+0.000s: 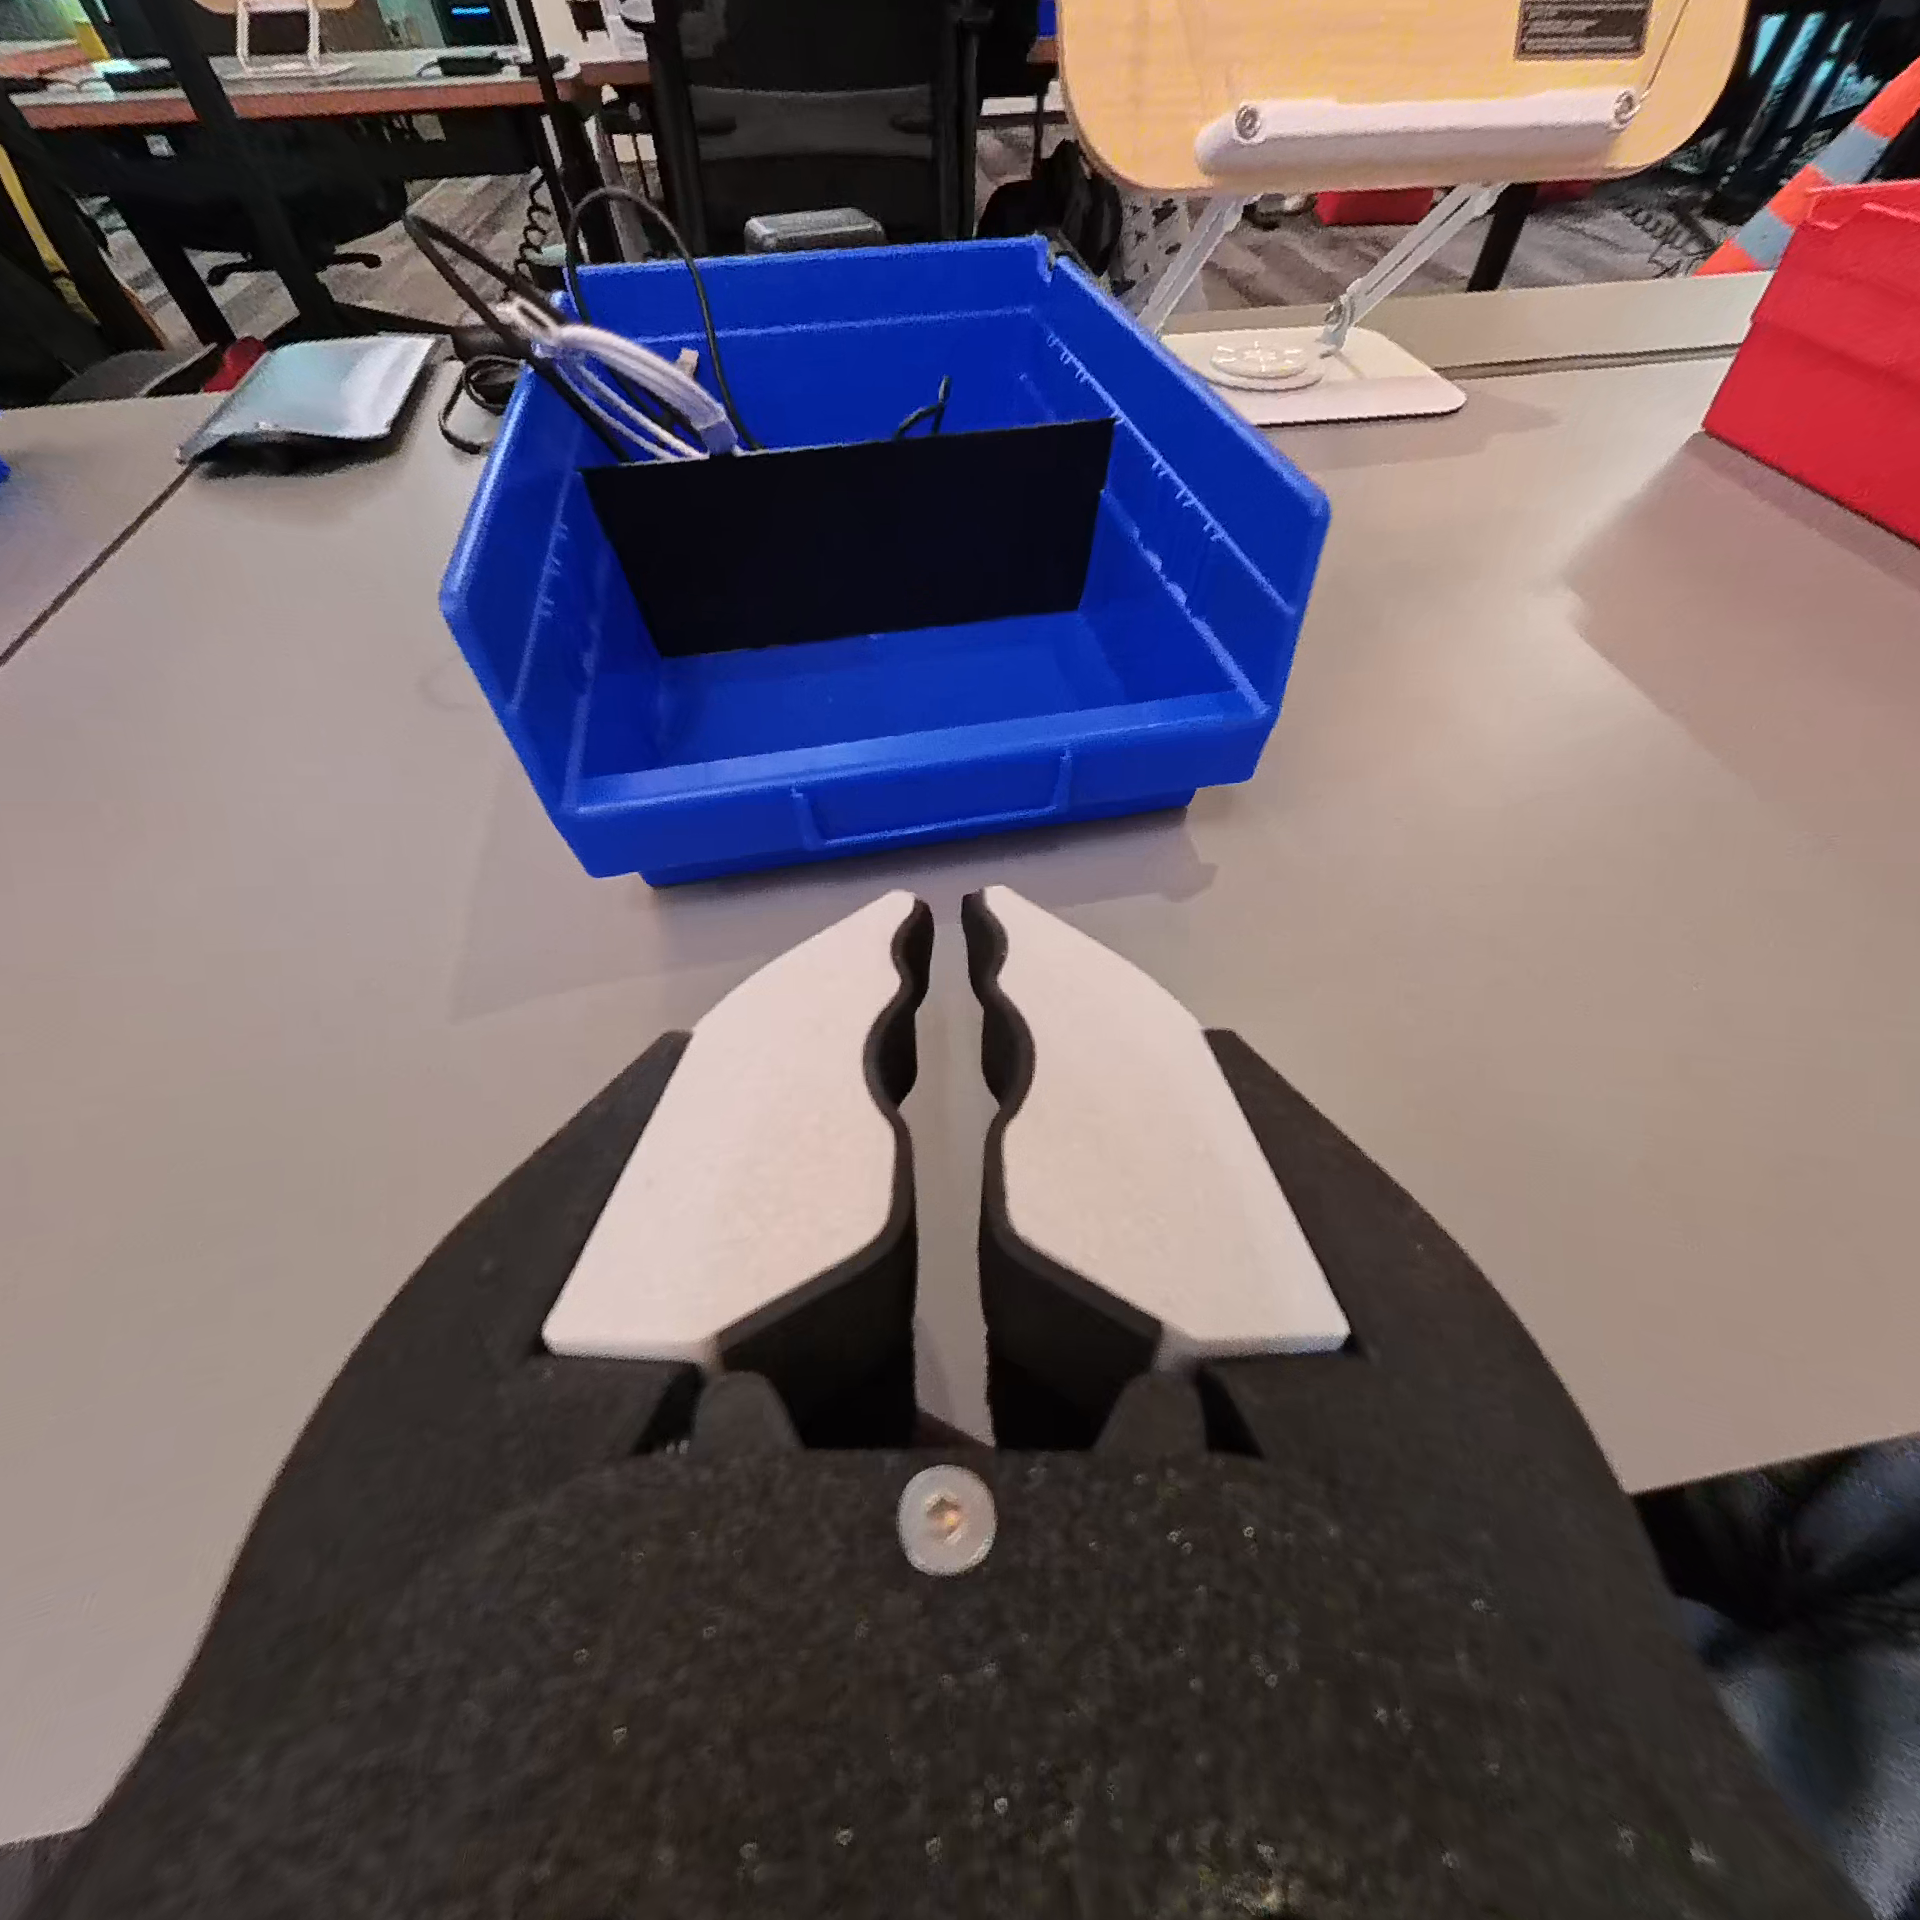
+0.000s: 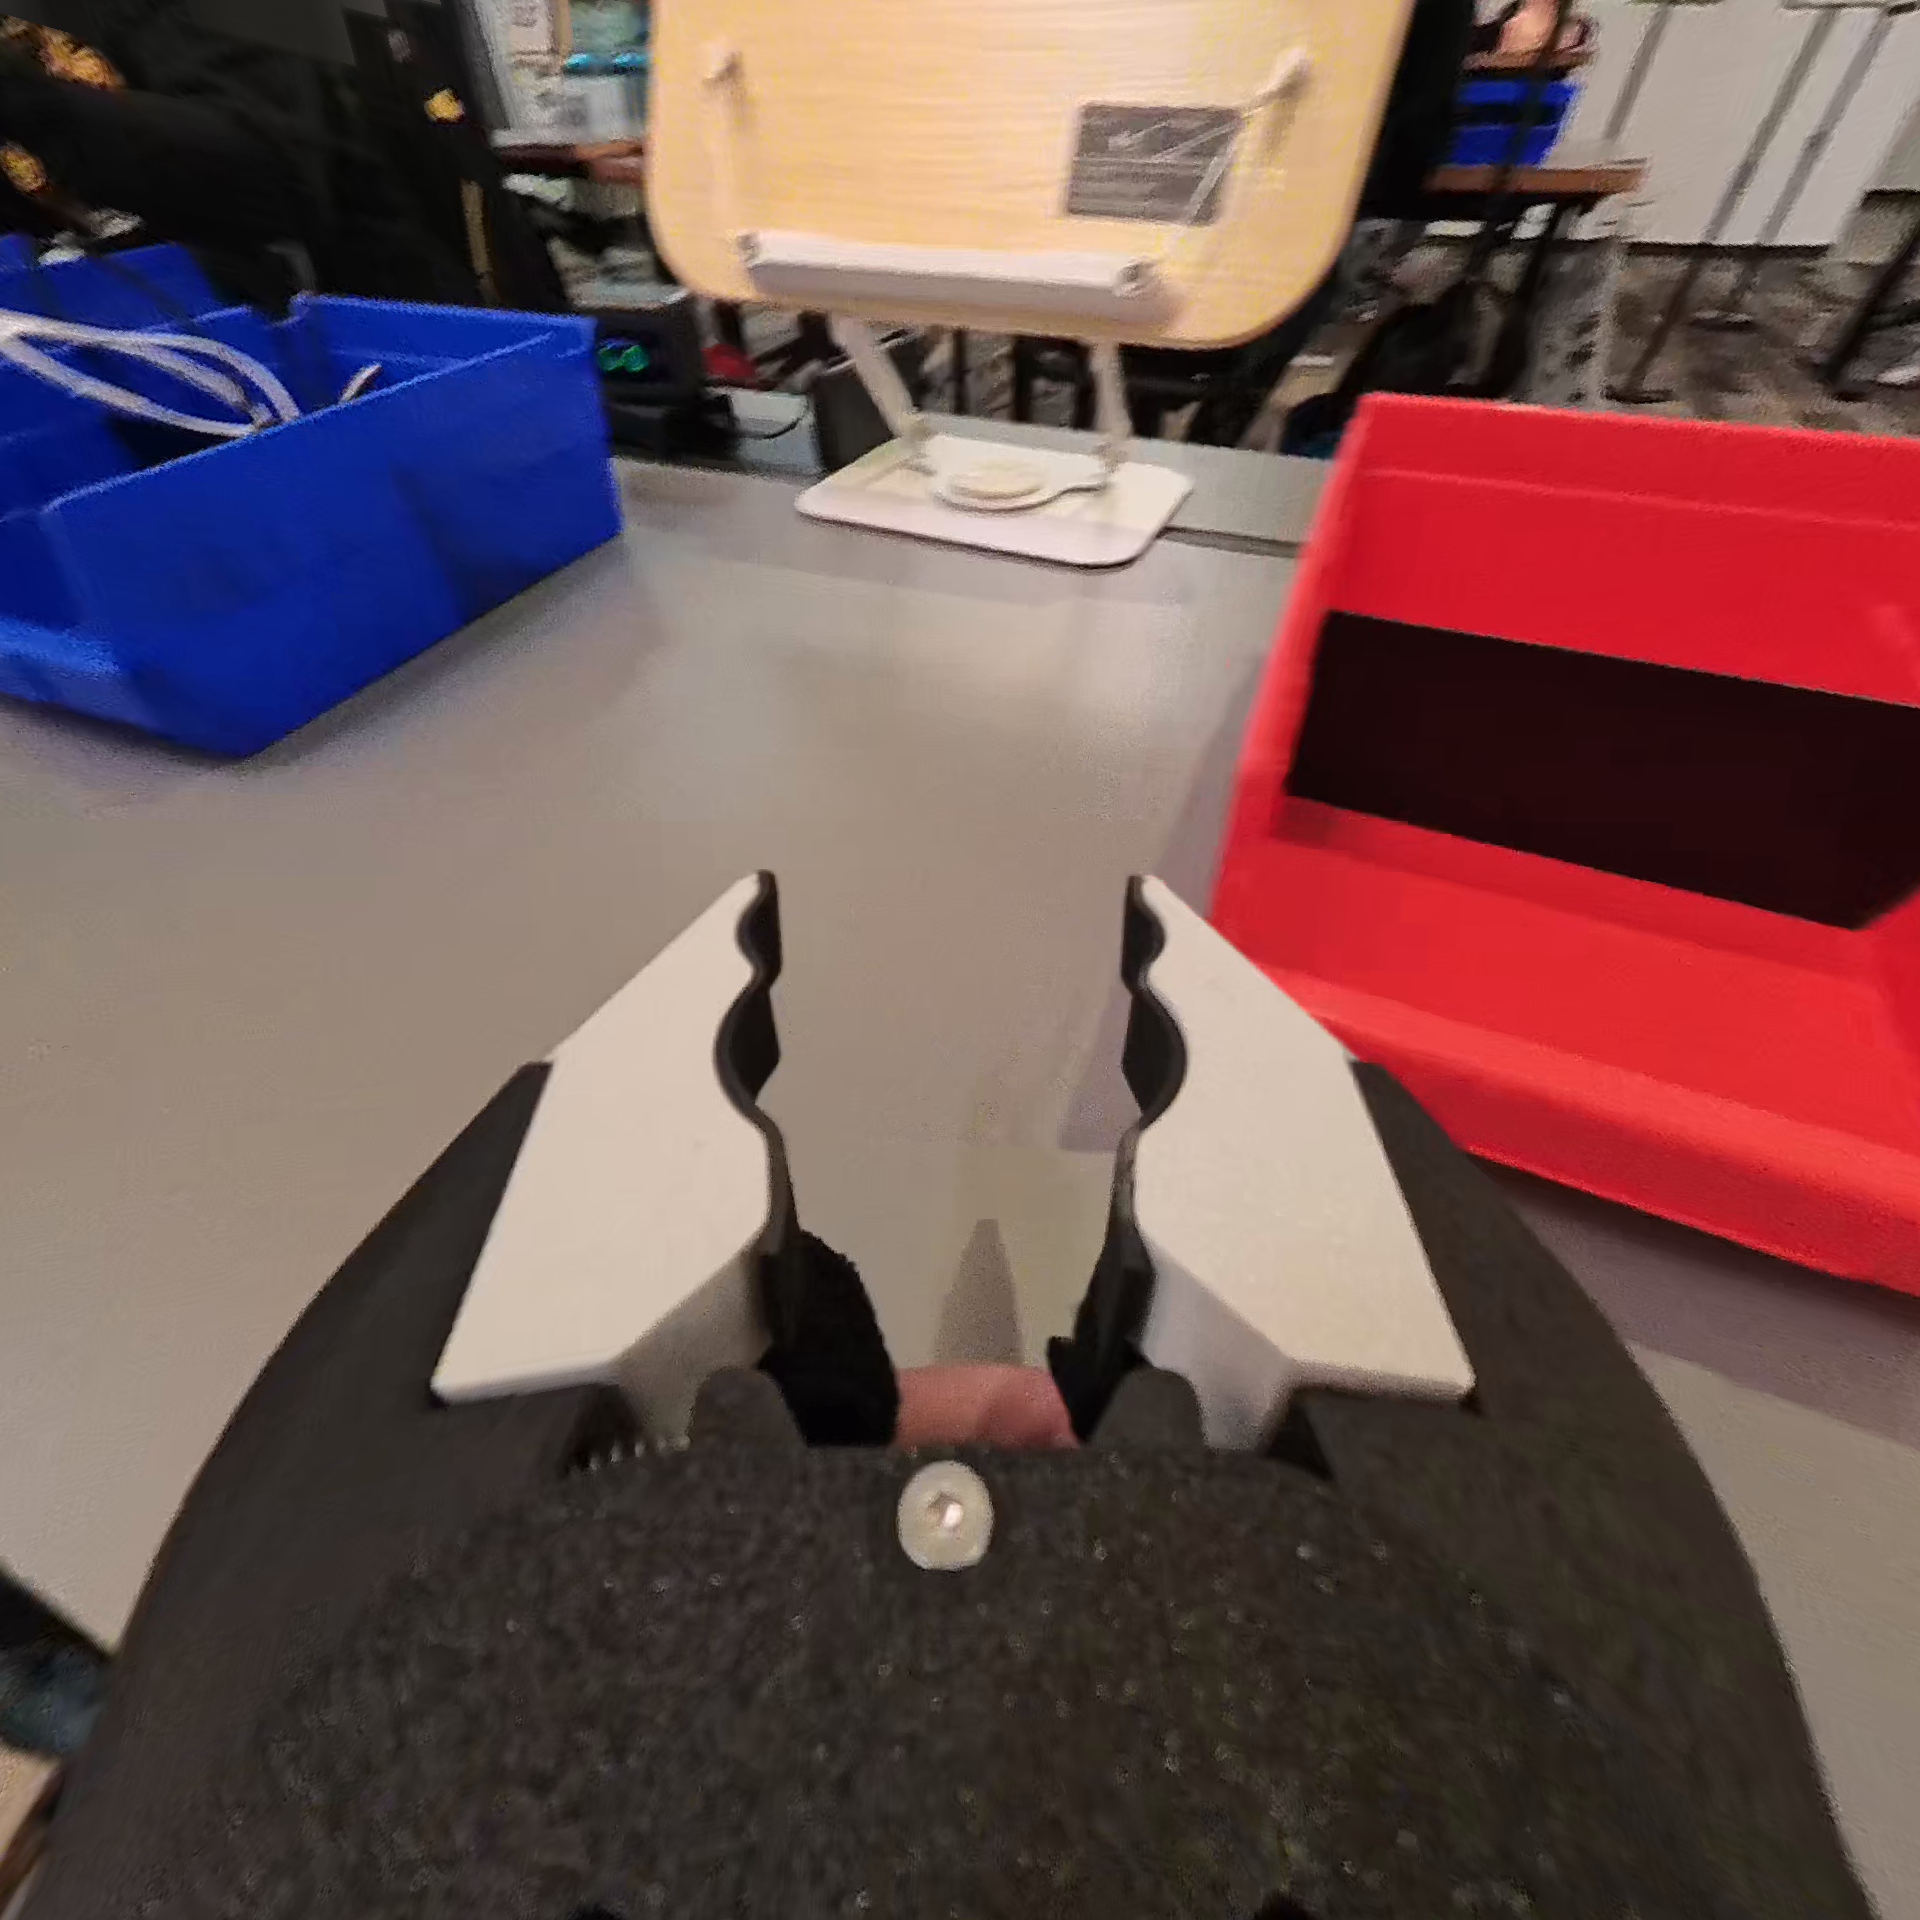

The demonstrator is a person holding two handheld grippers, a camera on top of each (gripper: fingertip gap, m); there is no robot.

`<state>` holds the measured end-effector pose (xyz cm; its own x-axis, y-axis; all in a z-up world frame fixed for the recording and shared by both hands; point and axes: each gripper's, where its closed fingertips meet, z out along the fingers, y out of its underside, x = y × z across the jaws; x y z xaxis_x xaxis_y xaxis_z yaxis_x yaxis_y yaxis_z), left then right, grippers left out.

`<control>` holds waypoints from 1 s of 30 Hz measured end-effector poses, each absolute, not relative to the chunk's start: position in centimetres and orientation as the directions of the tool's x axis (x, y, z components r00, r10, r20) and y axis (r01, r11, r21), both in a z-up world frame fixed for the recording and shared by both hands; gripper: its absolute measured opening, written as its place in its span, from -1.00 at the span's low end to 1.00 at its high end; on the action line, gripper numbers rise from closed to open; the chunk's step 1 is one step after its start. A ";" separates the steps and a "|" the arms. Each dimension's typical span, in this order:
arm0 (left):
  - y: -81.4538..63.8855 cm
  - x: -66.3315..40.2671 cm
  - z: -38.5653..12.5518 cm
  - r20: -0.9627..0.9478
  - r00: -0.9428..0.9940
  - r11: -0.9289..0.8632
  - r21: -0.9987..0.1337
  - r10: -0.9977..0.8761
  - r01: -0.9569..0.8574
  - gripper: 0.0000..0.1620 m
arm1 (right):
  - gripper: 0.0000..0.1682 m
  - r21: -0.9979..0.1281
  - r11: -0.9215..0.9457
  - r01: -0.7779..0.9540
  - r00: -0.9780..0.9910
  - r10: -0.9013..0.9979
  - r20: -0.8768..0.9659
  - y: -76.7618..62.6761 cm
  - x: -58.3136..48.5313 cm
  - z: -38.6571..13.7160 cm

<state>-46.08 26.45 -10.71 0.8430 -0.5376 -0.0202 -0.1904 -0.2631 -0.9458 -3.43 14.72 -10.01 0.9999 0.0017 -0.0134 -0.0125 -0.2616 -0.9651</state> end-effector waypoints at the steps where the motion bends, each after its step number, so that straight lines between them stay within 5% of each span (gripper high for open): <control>1: 26.3 -45.9 -10.6 -0.021 0.837 -0.257 -0.947 -0.547 -0.191 -0.92 | -0.21 -0.962 -0.272 -0.002 0.999 0.037 -0.012 14.9 -4.7 -10.3; 10: 24.9 -43.0 -11.0 -0.043 0.747 -0.220 -0.943 -0.663 -0.249 -0.81 | -0.19 -0.943 -0.325 0.065 0.967 0.253 -0.021 16.0 -11.1 -12.8; 19: 23.2 -39.3 -10.6 0.206 0.600 -0.332 -0.937 -0.773 -0.107 -0.70 | -0.17 -0.960 -0.278 0.012 0.955 0.287 -0.071 16.5 -10.9 -12.2; 30: 15.5 -29.9 -10.3 0.353 0.104 -0.367 -0.905 -0.930 -0.216 -0.64 | -0.18 -0.953 -0.250 -0.169 0.946 0.230 -0.228 17.1 -8.2 -11.3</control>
